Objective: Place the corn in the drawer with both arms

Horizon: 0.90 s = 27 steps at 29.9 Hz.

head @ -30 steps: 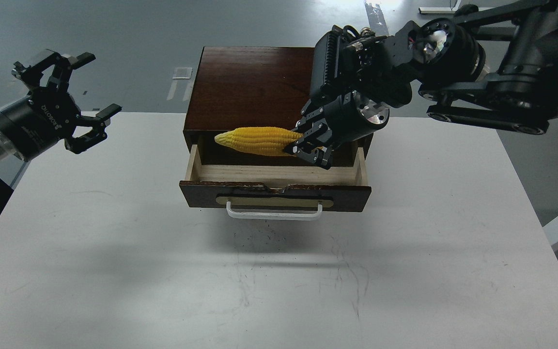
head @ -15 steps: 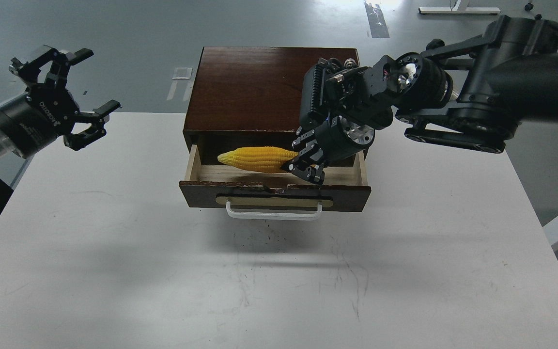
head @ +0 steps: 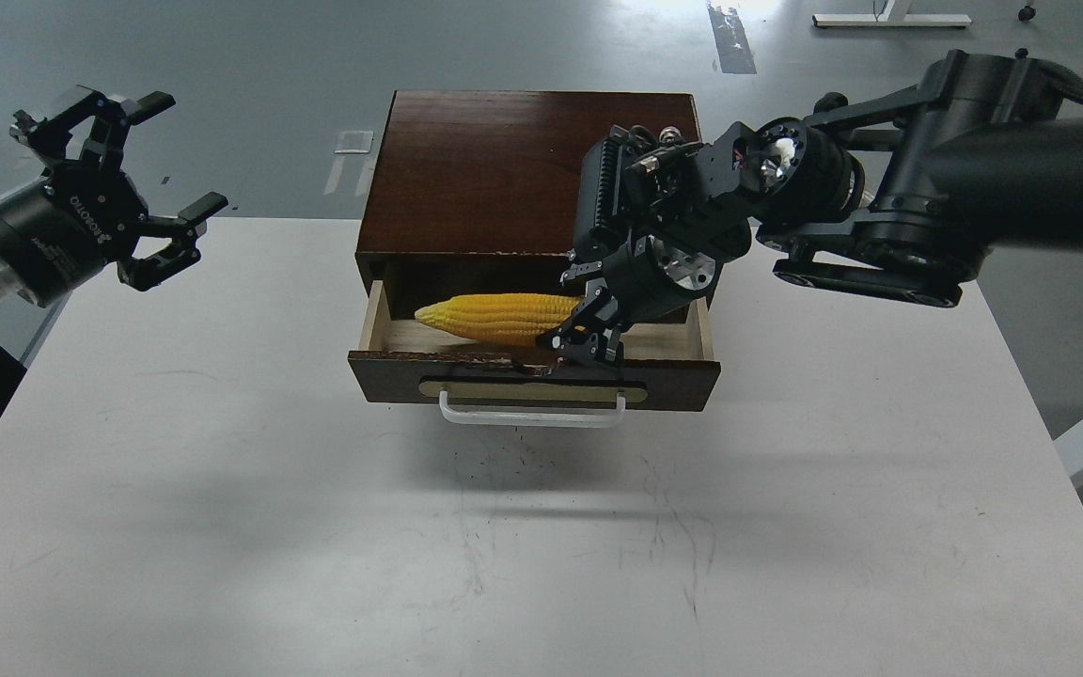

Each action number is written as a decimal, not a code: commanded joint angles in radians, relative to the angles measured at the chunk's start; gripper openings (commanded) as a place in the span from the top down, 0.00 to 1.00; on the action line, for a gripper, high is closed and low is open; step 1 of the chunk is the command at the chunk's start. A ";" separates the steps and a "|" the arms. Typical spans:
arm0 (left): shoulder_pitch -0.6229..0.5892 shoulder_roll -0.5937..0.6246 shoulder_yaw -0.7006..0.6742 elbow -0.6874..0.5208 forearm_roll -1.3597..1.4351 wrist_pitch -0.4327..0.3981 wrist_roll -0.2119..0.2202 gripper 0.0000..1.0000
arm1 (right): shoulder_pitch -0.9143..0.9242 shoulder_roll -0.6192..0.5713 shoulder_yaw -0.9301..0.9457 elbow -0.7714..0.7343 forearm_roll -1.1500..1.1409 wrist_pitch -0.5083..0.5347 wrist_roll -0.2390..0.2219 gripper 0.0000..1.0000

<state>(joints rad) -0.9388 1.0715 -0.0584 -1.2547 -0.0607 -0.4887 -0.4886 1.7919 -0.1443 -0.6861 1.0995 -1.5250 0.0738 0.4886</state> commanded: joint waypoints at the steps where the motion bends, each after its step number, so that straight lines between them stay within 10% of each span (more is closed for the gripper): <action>1: 0.000 0.001 0.000 0.000 0.001 0.000 0.000 0.01 | 0.004 -0.001 0.000 0.002 0.002 0.000 0.000 0.49; 27: 0.000 0.004 -0.001 0.000 0.001 0.000 0.000 0.01 | 0.171 -0.089 0.083 0.010 0.333 0.001 0.000 0.25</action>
<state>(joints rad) -0.9388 1.0755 -0.0603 -1.2548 -0.0598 -0.4887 -0.4889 1.9286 -0.1981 -0.6186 1.1092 -1.2782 0.0735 0.4886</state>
